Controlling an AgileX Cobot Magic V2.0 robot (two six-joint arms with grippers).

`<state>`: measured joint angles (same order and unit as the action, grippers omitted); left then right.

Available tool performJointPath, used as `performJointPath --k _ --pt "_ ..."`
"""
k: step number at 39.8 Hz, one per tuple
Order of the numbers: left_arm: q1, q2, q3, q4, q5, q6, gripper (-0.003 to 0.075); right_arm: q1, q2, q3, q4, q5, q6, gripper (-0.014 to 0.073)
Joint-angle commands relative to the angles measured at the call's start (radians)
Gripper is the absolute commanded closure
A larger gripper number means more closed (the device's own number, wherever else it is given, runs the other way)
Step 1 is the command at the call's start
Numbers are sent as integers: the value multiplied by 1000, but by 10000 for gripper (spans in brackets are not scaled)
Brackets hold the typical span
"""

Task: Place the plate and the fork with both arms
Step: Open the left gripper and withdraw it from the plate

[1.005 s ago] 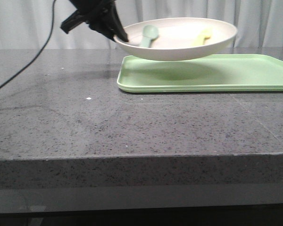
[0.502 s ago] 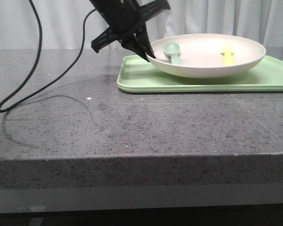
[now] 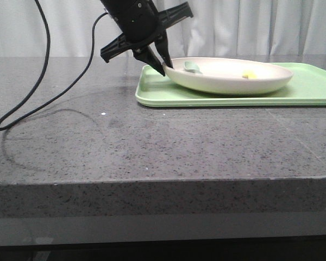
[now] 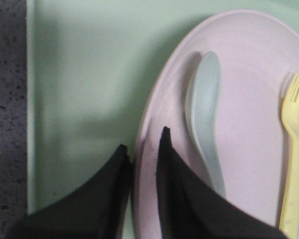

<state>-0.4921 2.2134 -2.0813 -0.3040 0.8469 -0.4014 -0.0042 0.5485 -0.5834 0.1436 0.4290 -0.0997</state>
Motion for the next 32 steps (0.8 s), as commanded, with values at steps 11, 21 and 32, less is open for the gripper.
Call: performJointPath --k 11,21,32 --pt "-10 -169 -36 15 53 129 342 -2 11 -37 -5 -59 -2 -69" --pt "-23 -336 -18 271 268 171 342 -2 24 -102 54 83 -2 -39" --pt "-20 -620 255 274 239 319 342 15 125 -277 80 316 -3 50"
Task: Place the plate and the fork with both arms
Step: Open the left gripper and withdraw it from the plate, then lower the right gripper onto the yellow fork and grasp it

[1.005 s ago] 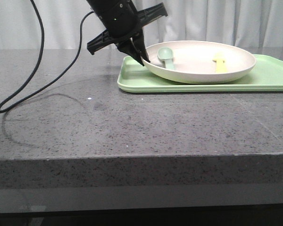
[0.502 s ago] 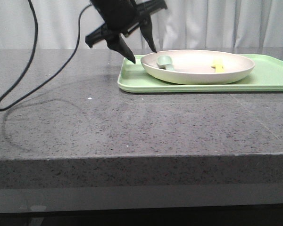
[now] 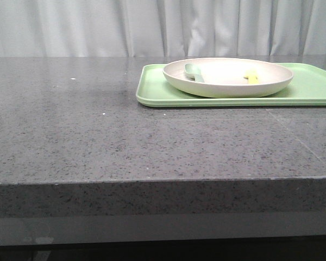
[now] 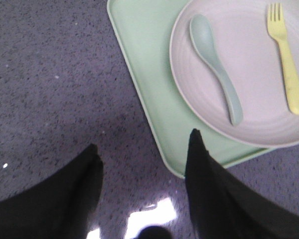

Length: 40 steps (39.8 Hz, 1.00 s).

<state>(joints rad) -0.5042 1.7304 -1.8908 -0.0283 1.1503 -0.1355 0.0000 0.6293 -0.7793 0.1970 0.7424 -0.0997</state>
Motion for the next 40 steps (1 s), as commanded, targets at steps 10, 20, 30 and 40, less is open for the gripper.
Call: performJointPath --k 10,20,30,40 --pt "-7 -474 432 2 -163 102 342 118 211 -217 35 97 -4 125" --pt "-7 -809 746 2 -205 103 342 204 398 -350 35 145 -3 130" --pt "-7 -1076 913 -2 -192 103 342 216 611 -505 34 211 64 130" --pt "-7 -1137 924 -6 -136 103 342 219 800 -687 -27 303 156 130"
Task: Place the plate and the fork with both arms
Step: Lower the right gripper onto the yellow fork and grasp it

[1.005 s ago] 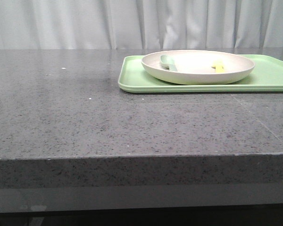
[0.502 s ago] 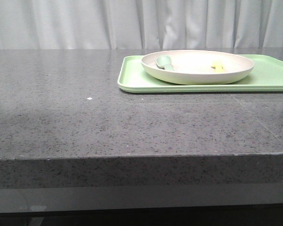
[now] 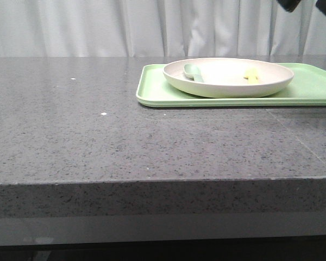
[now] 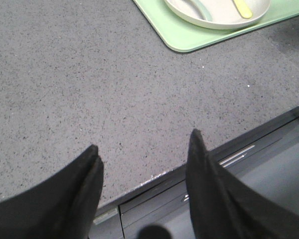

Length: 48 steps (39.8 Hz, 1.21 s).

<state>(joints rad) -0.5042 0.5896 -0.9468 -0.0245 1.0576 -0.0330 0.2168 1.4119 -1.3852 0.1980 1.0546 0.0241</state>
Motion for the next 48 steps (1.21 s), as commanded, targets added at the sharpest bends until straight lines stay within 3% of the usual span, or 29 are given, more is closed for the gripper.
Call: performJointPath --k 1,13,25,35,43,48 --pt "-7 4 -20 -9 -40 1 342 7 36 -105 -49 -3 44 130" --pt "-7 4 -20 -9 -37 1 342 35 276 -361 -162 112 221 138" --pt "-7 4 -20 1 -37 1 342 34 513 -611 -188 251 248 307" --pt "-7 4 -20 24 -37 1 342 3 615 -702 -192 260 287 298" --pt "-7 4 -20 24 -37 1 343 -24 635 -705 -188 258 308 180" --pt "-7 4 -20 24 -37 1 342 -24 647 -705 -185 258 313 183"
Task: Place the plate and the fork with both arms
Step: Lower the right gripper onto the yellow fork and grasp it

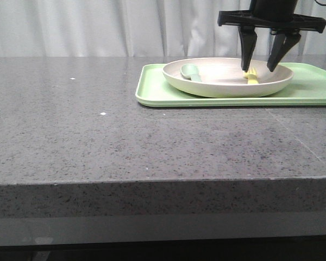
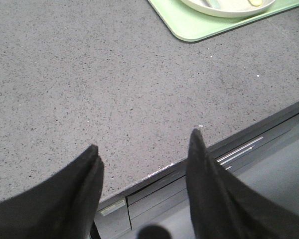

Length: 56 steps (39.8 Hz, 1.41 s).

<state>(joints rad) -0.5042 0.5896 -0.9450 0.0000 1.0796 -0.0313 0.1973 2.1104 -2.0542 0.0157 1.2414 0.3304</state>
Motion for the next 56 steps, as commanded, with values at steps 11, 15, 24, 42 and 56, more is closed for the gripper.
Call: performJointPath --k 11,15,24,42,56 --pt "-7 4 -22 0 -59 -1 342 -4 -31 -36 11 55 23 183" --pt "-7 4 -22 0 -59 -1 342 -4 -28 -36 11 52 23 183" --pt "-7 4 -22 0 -59 -1 342 -4 -23 -36 11 53 23 268" --pt "-7 4 -22 0 -52 -1 342 -4 -23 -36 11 53 23 414" --pt "-7 4 -22 0 -52 -1 342 -4 -23 -36 11 54 14 434"
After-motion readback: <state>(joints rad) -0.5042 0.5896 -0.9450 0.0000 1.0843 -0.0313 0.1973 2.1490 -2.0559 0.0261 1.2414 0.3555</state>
